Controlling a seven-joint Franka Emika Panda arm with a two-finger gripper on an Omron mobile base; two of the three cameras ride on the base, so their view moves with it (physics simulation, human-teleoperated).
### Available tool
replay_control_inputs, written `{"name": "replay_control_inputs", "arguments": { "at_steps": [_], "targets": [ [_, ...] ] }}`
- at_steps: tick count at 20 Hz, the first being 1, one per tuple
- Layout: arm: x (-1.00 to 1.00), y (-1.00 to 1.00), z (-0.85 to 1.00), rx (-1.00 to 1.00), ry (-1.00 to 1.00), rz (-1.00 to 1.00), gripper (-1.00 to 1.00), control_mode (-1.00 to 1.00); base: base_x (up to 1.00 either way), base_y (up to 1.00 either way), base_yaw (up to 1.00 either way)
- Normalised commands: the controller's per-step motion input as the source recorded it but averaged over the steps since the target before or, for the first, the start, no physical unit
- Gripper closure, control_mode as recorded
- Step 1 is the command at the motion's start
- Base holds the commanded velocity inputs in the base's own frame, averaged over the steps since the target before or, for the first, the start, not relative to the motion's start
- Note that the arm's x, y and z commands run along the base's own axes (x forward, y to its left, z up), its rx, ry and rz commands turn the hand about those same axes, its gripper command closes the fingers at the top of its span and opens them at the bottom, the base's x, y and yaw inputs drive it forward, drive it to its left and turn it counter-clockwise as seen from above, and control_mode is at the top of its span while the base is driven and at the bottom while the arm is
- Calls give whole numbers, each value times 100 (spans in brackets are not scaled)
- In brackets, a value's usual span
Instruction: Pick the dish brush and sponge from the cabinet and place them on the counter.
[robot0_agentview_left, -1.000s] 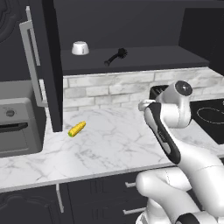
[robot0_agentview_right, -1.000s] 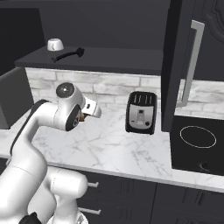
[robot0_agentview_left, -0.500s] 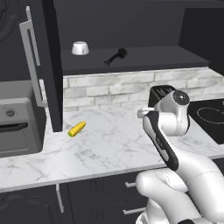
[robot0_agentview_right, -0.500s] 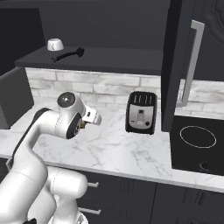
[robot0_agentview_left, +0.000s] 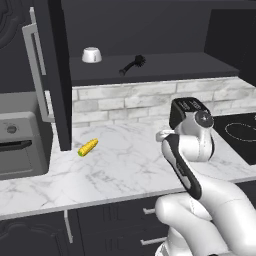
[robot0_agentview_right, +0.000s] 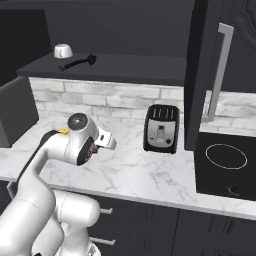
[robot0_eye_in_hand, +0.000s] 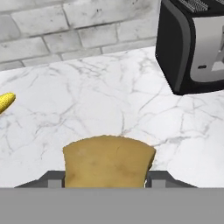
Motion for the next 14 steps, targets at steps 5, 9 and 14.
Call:
{"name": "replay_control_inputs", "arguments": {
  "at_steps": [5, 9, 14],
  "targets": [
    [2, 0, -25, 0, 6, 0, 100, -100, 0, 0, 0],
    [0, 0, -25, 0, 3, 0, 100, -100, 0, 0, 0],
    [0, 0, -24, 0, 1, 0, 100, -100, 0, 0, 0]
  ]
}}
